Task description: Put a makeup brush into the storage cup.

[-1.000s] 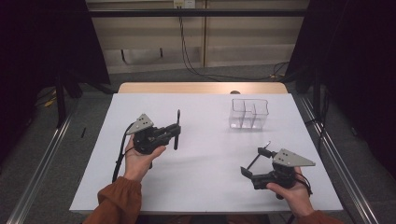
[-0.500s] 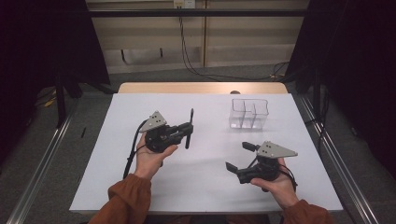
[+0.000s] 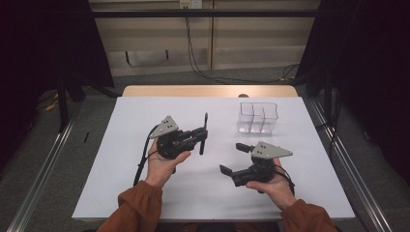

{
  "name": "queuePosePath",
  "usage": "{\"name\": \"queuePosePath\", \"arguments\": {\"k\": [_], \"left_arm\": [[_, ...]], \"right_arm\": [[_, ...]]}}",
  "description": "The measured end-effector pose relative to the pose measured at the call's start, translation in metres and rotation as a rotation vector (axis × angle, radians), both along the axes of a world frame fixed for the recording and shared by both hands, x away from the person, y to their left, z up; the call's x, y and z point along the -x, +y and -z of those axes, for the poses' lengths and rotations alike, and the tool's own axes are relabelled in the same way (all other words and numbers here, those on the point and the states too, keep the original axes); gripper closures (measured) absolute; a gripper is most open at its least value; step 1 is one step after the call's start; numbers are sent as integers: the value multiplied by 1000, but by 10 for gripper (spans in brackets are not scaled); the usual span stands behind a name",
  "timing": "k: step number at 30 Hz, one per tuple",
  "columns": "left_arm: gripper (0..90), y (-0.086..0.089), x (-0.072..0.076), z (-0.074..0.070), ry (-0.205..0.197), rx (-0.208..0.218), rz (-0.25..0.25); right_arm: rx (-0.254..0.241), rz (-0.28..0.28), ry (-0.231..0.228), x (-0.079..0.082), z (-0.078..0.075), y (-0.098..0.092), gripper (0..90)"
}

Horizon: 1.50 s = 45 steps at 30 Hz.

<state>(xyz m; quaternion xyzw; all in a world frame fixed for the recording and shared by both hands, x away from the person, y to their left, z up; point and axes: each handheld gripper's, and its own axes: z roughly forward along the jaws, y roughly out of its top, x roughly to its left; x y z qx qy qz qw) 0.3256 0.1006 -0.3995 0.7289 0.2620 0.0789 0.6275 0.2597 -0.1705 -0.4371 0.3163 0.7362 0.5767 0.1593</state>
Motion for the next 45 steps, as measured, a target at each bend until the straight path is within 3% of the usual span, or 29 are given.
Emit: {"name": "queuePosePath", "arguments": {"k": [5,13,19,28,45], "left_arm": [[785,-1,1,-2,-3,5,12],[785,-7,4,-2,-6,1,31],[785,-10,6,-1,-6,-8,40],[785,-12,7,0,-7,-2,48],[785,-15,8,3,-6,-20,60]], "right_arm": [[-22,-18,17,-7,-2,13,21],[-22,-28,-8,-15,-2,28,67],[-31,-35,-9,-22,-1,31,170],[-25,-70,-6,-29,-1,39,399],[-83,-97,30,-35,-4,37,656]]}}
